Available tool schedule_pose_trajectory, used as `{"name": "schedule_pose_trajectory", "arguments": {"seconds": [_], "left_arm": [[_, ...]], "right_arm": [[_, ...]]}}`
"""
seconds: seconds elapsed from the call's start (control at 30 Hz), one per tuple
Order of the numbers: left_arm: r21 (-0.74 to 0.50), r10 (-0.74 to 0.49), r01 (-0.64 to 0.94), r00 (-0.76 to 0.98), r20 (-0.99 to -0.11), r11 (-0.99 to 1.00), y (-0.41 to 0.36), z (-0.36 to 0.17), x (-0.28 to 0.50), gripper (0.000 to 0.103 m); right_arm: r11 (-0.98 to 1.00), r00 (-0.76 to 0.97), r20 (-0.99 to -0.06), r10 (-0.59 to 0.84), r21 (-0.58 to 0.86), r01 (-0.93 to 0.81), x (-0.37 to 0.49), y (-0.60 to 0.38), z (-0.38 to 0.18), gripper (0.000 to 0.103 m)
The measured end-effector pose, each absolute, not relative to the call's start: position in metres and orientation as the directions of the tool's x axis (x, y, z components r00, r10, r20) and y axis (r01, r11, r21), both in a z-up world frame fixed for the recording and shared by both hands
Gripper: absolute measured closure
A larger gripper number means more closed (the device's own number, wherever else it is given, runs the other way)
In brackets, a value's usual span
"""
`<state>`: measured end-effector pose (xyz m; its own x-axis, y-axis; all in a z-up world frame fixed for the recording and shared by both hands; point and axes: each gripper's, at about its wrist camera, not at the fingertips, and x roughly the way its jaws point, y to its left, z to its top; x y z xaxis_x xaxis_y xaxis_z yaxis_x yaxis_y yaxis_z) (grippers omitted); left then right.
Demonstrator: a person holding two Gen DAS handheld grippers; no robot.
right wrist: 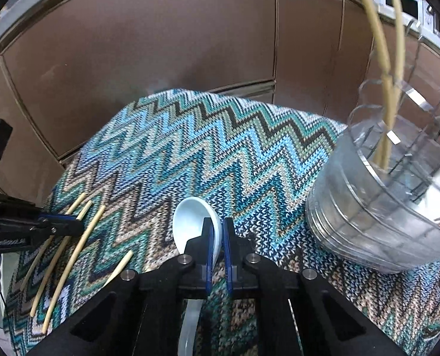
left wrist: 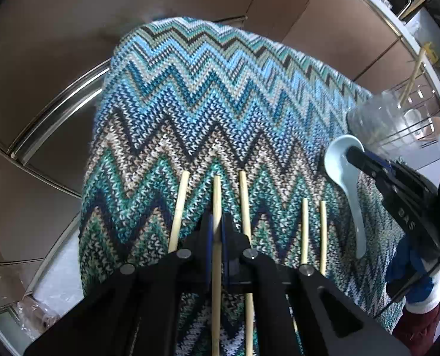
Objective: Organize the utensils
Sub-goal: 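Grasp a third white spoon with the right tool while the left grasps a chopstick, then lift the spoon with the right tool while the left lifts the chopstick toward the holder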
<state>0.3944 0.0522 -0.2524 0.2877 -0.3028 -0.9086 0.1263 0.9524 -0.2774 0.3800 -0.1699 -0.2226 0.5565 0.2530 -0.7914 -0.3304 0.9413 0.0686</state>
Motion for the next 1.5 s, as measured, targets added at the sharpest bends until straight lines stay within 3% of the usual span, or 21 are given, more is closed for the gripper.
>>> {"name": "schedule_pose_trajectory", "arguments": {"seconds": [0.43, 0.73, 1.0, 1.2, 1.5], "left_arm": [[-0.27, -0.323, 0.178, 0.558, -0.765, 0.946, 0.051, -0.156, 0.321, 0.098], [-0.33, -0.442, 0.298, 0.681, -0.584, 0.896, -0.01, -0.065, 0.321, 0.098], [-0.395, -0.549, 0.404, 0.739, -0.39, 0.825, -0.077, -0.005, 0.37, 0.098], [-0.437, -0.544, 0.408, 0.802, -0.248, 0.801, -0.113, -0.001, 0.417, 0.098], [-0.396, -0.447, 0.333, 0.862, -0.24, 0.856, -0.154, -0.044, 0.458, 0.098]], "right_arm": [[0.946, 0.725, -0.628, 0.282, 0.054, -0.321, 0.281, -0.183, -0.149, 0.097], [0.975, 0.896, -0.385, 0.222, 0.061, -0.215, 0.251, -0.24, -0.066, 0.097], [0.984, 0.974, -0.171, 0.149, 0.124, -0.129, 0.283, -0.284, -0.022, 0.097], [0.986, 0.991, -0.11, 0.077, 0.153, -0.06, 0.32, -0.306, -0.035, 0.097], [0.982, 0.993, -0.116, -0.009, 0.187, 0.031, 0.357, -0.32, -0.081, 0.097]]}}
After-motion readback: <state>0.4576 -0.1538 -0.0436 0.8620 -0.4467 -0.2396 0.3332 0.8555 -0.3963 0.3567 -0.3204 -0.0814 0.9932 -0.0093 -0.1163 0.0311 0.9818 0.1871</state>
